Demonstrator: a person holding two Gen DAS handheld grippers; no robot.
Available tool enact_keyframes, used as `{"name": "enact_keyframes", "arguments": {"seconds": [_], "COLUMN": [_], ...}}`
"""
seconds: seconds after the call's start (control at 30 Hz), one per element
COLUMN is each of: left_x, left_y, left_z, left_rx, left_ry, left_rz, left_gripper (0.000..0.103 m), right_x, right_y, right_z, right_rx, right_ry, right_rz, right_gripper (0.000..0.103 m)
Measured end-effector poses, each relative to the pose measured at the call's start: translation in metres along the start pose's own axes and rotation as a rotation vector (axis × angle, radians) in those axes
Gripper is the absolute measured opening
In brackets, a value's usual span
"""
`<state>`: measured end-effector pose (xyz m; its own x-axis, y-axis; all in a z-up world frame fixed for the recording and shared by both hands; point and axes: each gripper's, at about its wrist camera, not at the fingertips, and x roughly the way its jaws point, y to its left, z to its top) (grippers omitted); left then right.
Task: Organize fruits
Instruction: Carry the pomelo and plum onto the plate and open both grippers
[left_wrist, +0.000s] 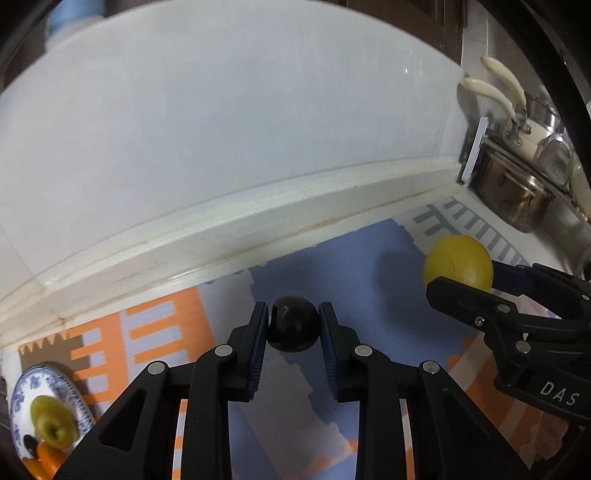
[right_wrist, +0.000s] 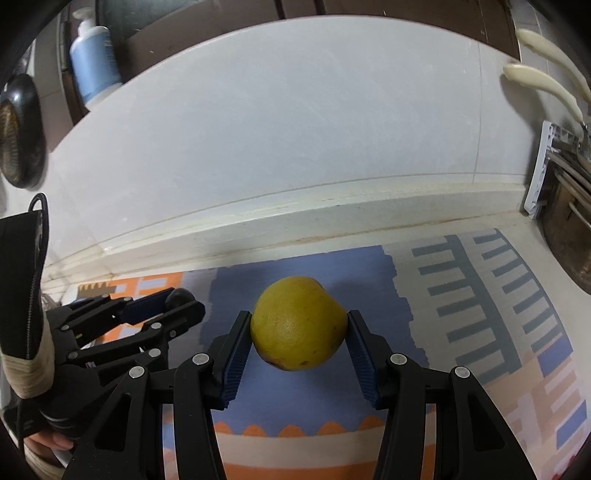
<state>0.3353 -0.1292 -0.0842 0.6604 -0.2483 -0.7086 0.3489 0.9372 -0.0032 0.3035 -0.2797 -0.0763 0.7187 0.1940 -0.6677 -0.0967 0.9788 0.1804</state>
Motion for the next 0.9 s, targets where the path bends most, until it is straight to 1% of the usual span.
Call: {"name": "enact_keyframes", "arguments": {"seconds": [0.13,0.43,0.67,0.9], "left_x": [-0.019,-0.068,-0.102,-0.135], "left_y": [0.0,0.008,0.012,0.021], "left_z": [-0.002,-0.011,-0.019,-0.029], "left_rx": [-0.004,-0.039,-0.046,-0.063], "left_ry": [-0.029,-0.082,-0.095,-0.129], "left_rz": [0.015,0.012,0.011,0.01], "left_gripper": [0.028,0.028,0.028,0.028], "right_x": [-0.015,-0.051,-0.077,-0.098], "right_y": [0.009,0.035,0.051,0.072], "right_z": [0.0,-0.006,-0.013,-0.021], "right_rx": [-0.014,-0.045,-0.04,-0.057], "right_ry": [-0.017,-0.052,-0.068,-0.086], "right_rz": [0.009,0.025,0.04,0.055], "right_gripper": [0.052,0.052,0.052,0.052]}}
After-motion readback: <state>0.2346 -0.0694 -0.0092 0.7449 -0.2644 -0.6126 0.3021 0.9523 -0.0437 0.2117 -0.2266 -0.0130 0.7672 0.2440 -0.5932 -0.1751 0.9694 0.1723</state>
